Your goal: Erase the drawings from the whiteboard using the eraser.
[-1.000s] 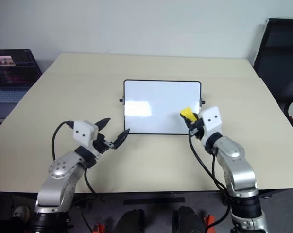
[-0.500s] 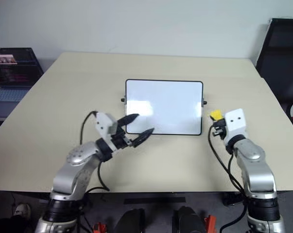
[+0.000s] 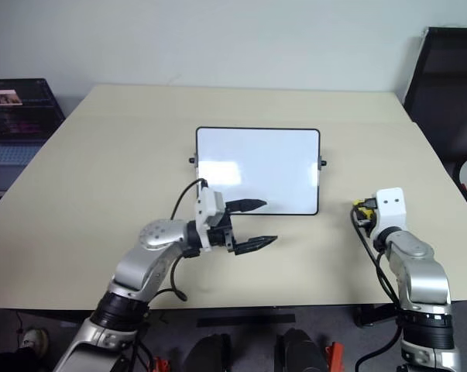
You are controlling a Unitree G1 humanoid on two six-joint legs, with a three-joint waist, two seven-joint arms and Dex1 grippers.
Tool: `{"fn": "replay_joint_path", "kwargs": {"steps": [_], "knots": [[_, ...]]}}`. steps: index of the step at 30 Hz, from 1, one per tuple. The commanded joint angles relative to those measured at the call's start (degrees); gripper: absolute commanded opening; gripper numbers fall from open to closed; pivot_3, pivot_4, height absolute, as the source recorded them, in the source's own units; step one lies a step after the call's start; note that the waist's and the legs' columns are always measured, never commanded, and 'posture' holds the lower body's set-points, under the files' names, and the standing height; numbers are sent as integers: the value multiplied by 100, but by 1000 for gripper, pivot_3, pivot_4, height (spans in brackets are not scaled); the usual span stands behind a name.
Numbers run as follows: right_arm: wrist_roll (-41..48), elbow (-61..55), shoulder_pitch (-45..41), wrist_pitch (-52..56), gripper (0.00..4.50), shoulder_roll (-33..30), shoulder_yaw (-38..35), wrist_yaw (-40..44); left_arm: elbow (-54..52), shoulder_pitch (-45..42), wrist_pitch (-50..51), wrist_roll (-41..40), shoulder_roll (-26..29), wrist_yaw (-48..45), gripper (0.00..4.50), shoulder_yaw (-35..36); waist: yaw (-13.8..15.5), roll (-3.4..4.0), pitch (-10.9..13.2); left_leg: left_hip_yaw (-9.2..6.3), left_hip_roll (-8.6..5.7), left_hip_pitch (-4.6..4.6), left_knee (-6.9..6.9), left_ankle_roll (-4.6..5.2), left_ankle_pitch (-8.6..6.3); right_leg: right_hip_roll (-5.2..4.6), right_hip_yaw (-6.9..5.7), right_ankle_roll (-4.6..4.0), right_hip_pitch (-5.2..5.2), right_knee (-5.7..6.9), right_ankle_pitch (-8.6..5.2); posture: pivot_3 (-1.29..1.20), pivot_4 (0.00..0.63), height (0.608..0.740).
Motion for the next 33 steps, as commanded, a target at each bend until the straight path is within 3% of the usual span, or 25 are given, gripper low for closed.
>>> {"fn": "replay_joint_path", "kwargs": {"steps": [1, 16, 26, 33], "knots": [[137, -10, -145, 11, 1101, 9, -178, -61, 29, -164, -234, 83, 20, -132, 4500, -6, 0, 0, 0, 0, 0, 0, 0, 0, 0, 0, 0, 0, 0, 0, 0, 0, 150, 740], [454, 169, -258, 164, 1101, 243, -294, -288, -72, -198, -181, 94, 57, -104, 4500, 68, 0, 1, 1, -3, 1, -1, 0, 0, 0, 0, 1, 0, 0, 2, 0, 0, 150, 740], [531, 201, -267, 109, 4468, 231, -274, -364, -63, -245, -171, 94, 63, -99, 4500, 64, 0, 1, 1, -2, 1, -1, 0, 0, 0, 0, 0, 1, 0, 2, 0, 0, 150, 740], [631, 114, -334, 88, 4468, 299, -416, -517, -25, -253, -154, 78, 120, -105, 4500, 129, 0, 1, 1, -3, 0, -1, 0, 0, 0, 0, 1, 1, 0, 3, 0, 0, 150, 740]]}}
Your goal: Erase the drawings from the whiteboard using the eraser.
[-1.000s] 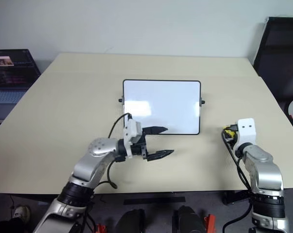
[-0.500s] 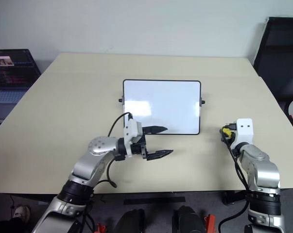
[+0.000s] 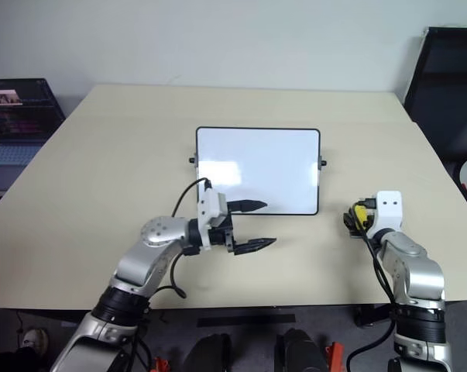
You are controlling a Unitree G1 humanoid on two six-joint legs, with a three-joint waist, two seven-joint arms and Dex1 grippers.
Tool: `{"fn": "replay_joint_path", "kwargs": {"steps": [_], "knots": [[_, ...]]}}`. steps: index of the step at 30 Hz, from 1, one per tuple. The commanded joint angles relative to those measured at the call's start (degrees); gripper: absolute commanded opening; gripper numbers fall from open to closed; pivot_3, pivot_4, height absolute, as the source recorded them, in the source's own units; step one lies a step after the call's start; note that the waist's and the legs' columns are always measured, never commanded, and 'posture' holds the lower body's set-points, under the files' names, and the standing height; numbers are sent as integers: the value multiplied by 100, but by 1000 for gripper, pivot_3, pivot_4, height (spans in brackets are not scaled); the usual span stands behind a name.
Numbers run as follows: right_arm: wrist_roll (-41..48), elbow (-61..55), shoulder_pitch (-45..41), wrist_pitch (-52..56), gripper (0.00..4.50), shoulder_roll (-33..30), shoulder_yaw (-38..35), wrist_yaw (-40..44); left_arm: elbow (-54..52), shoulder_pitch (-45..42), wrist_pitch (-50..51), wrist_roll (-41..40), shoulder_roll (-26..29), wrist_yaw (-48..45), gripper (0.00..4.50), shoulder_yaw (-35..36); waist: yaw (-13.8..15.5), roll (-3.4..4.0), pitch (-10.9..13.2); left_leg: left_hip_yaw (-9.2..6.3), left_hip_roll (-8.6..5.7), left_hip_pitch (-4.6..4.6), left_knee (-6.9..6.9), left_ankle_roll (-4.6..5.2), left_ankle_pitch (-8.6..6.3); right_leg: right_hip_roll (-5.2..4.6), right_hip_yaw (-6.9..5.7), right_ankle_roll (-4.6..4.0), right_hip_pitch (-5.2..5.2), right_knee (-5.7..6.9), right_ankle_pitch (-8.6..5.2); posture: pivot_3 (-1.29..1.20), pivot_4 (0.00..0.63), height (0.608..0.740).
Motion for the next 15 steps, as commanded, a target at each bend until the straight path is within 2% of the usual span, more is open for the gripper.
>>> {"fn": "replay_joint_path", "kwargs": {"steps": [1, 6, 9, 15], "knots": [[125, -236, -166, -115, 4468, 59, -323, -157, -180, -113, -15, -98, 80, 15, 4500, 237, 0, 0, 0, 0, 0, 0, 0, 0, 0, 0, 0, 0, 0, 0, 0, 0, 150, 740], [288, -601, -269, -415, 4468, 218, -620, -335, -135, -114, 219, -374, 153, 627, 4500, 1079, -16, 2, 2, -2, 2, 1, 0, 0, 0, 1, 0, 0, -1, 4, 0, 0, 150, 740], [98, -791, -120, -1011, 4468, 199, -625, -418, 118, -48, 167, -272, 125, 1611, 4500, 1852, -35, 3, 2, -2, 2, 0, 0, 0, 0, 1, -1, 0, -1, 3, 0, 0, 150, 740], [-452, -736, 663, -2450, 4468, 464, -576, -846, 524, 389, -40, 310, 192, 3267, 4500, 2809, -32, 0, 0, -8, 2, -1, -3, -1, -1, -3, 2, 3, 3, -5, -2, 0, 150, 740]]}}
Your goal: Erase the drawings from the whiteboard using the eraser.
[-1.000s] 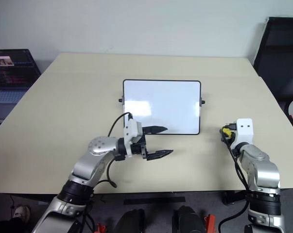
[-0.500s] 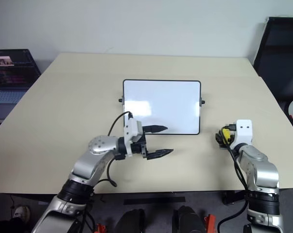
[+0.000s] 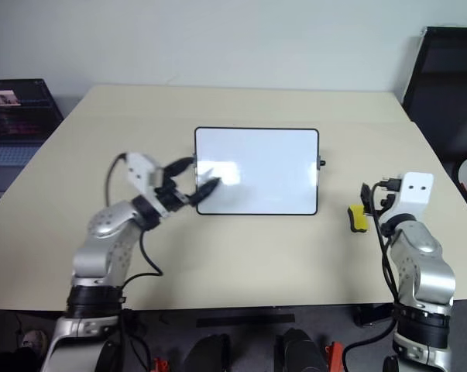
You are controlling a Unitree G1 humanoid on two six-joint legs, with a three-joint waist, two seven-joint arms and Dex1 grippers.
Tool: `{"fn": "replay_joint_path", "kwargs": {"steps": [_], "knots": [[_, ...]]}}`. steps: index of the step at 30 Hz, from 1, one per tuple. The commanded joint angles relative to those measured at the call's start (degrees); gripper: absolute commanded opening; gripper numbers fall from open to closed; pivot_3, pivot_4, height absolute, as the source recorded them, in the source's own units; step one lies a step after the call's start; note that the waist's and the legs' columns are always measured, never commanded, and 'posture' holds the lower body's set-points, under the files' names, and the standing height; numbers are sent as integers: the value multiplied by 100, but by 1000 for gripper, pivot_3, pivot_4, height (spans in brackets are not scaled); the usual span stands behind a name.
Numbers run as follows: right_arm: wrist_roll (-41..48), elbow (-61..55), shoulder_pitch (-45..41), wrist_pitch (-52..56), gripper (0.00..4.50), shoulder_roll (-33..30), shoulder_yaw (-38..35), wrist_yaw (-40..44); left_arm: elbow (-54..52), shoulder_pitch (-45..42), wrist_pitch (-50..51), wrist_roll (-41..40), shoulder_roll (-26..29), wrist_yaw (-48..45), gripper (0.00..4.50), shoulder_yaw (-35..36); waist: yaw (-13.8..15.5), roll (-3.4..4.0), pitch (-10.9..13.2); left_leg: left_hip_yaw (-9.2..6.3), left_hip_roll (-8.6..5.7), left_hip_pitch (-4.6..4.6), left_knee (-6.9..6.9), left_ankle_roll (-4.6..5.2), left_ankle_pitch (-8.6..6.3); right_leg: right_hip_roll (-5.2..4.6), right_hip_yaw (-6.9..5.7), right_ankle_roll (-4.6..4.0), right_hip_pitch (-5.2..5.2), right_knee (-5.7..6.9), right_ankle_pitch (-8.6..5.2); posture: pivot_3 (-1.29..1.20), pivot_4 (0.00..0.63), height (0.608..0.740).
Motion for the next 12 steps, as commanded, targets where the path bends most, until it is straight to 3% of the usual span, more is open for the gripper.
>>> {"fn": "replay_joint_path", "kwargs": {"steps": [1, 6, 12], "knots": [[-359, -8, 499, -996, 4468, 208, -55, -279, 115, 305, -288, 369, 28, 1015, 4500, 591, 3, 1, 1, 0, 1, -1, 0, -1, -1, 0, 1, 0, 0, 0, -1, 0, 150, 740], [-665, 176, 1041, -1834, 4468, 643, 221, -476, -130, 1046, -345, 562, -43, 2003, 4500, 1228, -27, 0, 0, 8, 9, 2, 1, -3, -1, -8, 6, 1, -5, 10, 0, 0, 150, 740], [-837, 413, 1561, -2290, 4468, 965, 540, -520, -900, 1967, -61, 443, -190, 2110, 4500, 1220, -19, -5, -3, 5, 18, 10, 2, -3, -1, -31, 5, -2, 2, 14, -1, 0, 150, 740]]}}
